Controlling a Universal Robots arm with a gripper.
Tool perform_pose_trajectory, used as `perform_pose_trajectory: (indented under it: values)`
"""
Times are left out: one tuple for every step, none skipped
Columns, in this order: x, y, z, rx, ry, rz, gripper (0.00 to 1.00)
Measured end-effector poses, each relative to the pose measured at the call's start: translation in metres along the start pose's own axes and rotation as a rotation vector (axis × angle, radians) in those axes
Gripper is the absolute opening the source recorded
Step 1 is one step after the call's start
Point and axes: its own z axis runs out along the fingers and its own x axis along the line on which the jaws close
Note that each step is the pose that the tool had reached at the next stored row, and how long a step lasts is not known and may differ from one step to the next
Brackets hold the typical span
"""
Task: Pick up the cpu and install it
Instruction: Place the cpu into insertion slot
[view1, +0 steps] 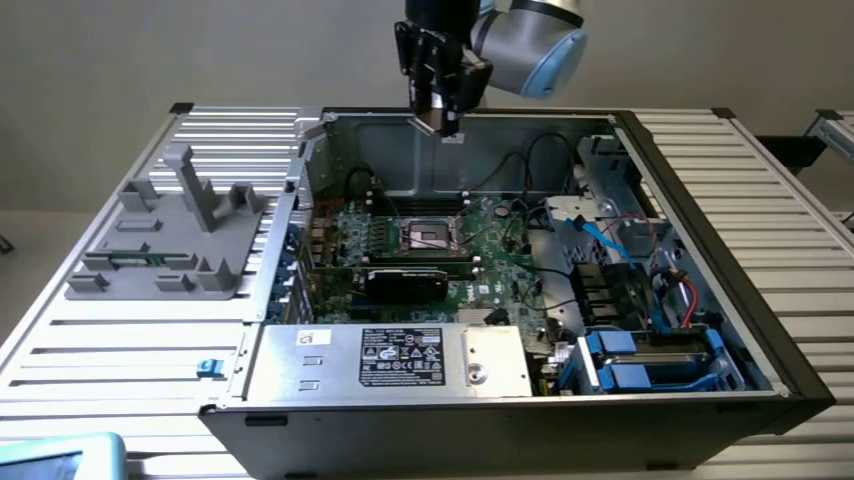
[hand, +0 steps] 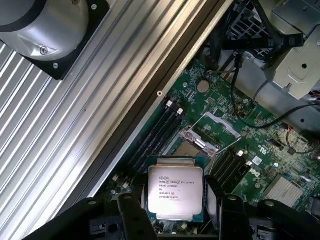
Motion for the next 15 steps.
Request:
perform_pose_trajectory:
  values:
    - [0.0,0.0,0.0,-0.0004,-0.0003,0.016,0.56]
    - [0.0,0.0,0.0,-0.0008,-0.0005,0.032,0.56]
    - [0.0,0.0,0.0001,-0.0012,-0.0007,0.048,0.56]
    - [0.0,0.0,0.0002,-0.0016,-0.001,0.063,0.56]
    - [0.0,0.0,0.0003,-0.0021,-0.0012,0.079,0.56]
    - [0.0,0.0,0.0005,-0.0027,-0.0014,0.094,0.56]
    - [0.0,0.0,0.0008,-0.0034,-0.0019,0.11,0.56]
    - [0.0,-0.0001,0.001,-0.0043,-0.0023,0.124,0.56]
    - [0.0,-0.0001,0.0013,-0.0053,-0.003,0.138,0.56]
    - [-0.0001,-0.0001,0.0015,-0.0064,-0.0036,0.151,0.56]
    - [-0.0001,0.0,0.0018,-0.0074,-0.004,0.165,0.56]
    - [-0.0001,0.0,0.002,-0.0081,-0.0044,0.18,0.56]
    - [-0.0001,0.0,0.0023,-0.0087,-0.0048,0.195,0.56]
    - [-0.0001,0.0,0.0027,-0.0094,-0.0051,0.21,0.56]
    - [-0.0001,-0.0001,0.003,-0.0099,-0.0055,0.225,0.56]
